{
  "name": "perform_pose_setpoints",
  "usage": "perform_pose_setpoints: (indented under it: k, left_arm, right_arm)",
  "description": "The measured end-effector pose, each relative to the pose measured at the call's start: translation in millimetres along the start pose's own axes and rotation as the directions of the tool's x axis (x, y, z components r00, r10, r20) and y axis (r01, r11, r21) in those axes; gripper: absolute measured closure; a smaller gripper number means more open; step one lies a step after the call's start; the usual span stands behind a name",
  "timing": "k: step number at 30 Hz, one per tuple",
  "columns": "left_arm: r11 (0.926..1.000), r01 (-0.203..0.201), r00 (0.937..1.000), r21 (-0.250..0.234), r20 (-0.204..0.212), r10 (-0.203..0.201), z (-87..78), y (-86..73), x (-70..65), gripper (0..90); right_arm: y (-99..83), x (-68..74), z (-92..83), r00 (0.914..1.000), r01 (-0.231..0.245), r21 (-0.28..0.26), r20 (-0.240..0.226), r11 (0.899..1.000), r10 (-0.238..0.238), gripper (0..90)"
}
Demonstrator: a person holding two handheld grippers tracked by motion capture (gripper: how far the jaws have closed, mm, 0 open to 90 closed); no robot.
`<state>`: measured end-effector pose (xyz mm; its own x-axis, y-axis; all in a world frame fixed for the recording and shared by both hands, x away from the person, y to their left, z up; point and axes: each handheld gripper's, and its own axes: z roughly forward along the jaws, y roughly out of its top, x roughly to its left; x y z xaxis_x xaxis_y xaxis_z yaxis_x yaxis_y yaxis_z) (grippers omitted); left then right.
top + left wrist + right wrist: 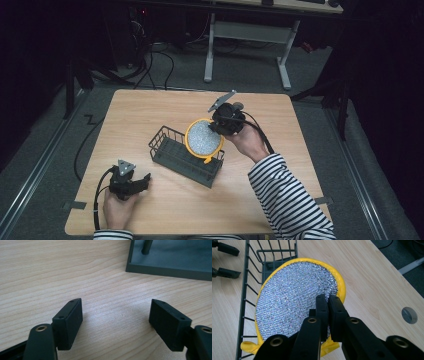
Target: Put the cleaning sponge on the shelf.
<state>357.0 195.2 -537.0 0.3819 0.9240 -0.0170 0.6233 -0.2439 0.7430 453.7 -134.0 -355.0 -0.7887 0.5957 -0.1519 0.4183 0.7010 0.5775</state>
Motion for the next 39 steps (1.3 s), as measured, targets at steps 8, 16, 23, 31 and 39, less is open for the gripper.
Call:
perform_pose_setpoints:
  k: [8, 16, 23, 31, 39]
  left_arm:
    - [1.0000, -0.001, 1.0000, 0.001, 0.001, 0.001, -0.1, 0.0, 0.0, 27.5]
    - [1.0000, 0.000, 1.0000, 0.000, 0.001, 0.000, 0.0, 0.0, 0.1, 27.4]
    - [1.0000, 0.000, 1.0000, 0.000, 0.001, 0.000, 0.0, 0.0, 0.1, 27.4]
    - [1.0000, -0.001, 1.0000, 0.001, 0.001, 0.001, -0.1, 0.0, 0.1, 27.4]
    - [1.0000, -0.001, 1.0000, 0.001, 0.002, 0.001, 0.0, 0.0, 0.1, 27.3]
  right_arm:
    - [3.5, 9.9, 10.3, 0.9994, 0.033, 0.000, 0.006, 0.999, -0.033, 87.2]
    - [3.9, 18.6, 17.5, 0.9975, 0.070, 0.010, 0.011, 0.997, -0.070, 86.9]
    - [0.7, 23.4, 22.3, 0.9968, 0.078, 0.015, -0.018, 0.997, -0.077, 86.9]
    - [-1.1, 28.8, 27.4, 0.9952, 0.085, 0.019, -0.050, 0.996, -0.084, 86.7]
    - [-5.2, 33.5, 34.1, 0.9939, 0.084, 0.027, -0.073, 0.996, -0.082, 86.0]
